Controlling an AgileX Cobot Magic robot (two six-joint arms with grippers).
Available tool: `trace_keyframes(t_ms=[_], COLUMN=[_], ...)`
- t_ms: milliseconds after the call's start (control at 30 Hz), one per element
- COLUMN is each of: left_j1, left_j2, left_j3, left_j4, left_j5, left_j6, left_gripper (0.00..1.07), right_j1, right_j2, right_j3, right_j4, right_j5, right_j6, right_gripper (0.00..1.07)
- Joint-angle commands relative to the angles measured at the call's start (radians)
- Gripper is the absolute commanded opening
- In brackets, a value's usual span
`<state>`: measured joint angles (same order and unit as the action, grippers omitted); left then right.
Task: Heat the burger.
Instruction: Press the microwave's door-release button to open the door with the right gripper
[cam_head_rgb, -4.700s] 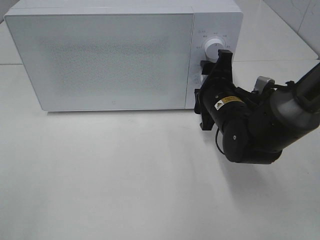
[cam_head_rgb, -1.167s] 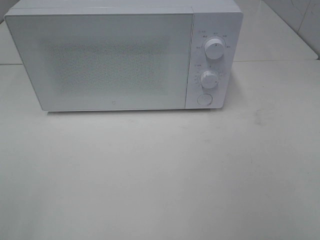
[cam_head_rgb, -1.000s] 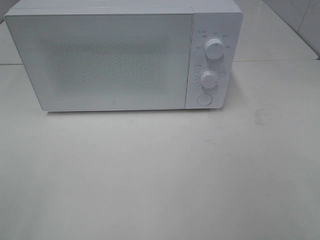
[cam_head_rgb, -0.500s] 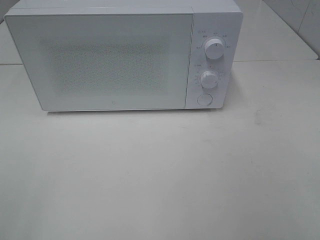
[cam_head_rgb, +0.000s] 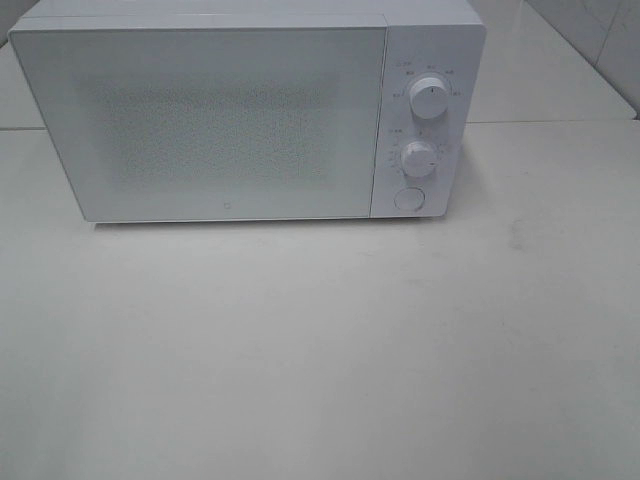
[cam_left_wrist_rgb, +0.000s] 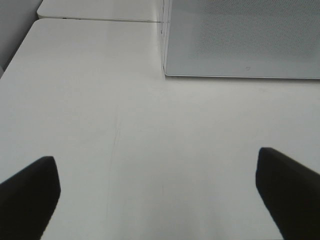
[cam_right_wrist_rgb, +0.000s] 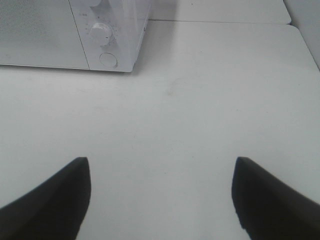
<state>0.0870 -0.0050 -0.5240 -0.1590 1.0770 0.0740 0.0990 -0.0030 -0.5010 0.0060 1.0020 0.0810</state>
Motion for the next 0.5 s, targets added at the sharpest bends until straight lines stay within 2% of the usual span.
trace_keyframes(t_ms=[33, 500], left_j1=[0.003, 0.003], left_j2=[-0.016, -0.016], left_j3=[0.003, 0.003], left_j4=[-0.004, -0.004], left_j5=[-0.01, -0.01], left_j6=[-0.005, -0.005], left_gripper=[1.0, 1.0], right_j1=[-0.007, -0.005], right_j2=[0.012, 0.312], right_j3=[-0.024, -0.005], right_j4=[0.018, 0.031], right_j5=[-0.077, -0.399], right_j6=[-0.004, -0.004], right_gripper=[0.76, 0.75])
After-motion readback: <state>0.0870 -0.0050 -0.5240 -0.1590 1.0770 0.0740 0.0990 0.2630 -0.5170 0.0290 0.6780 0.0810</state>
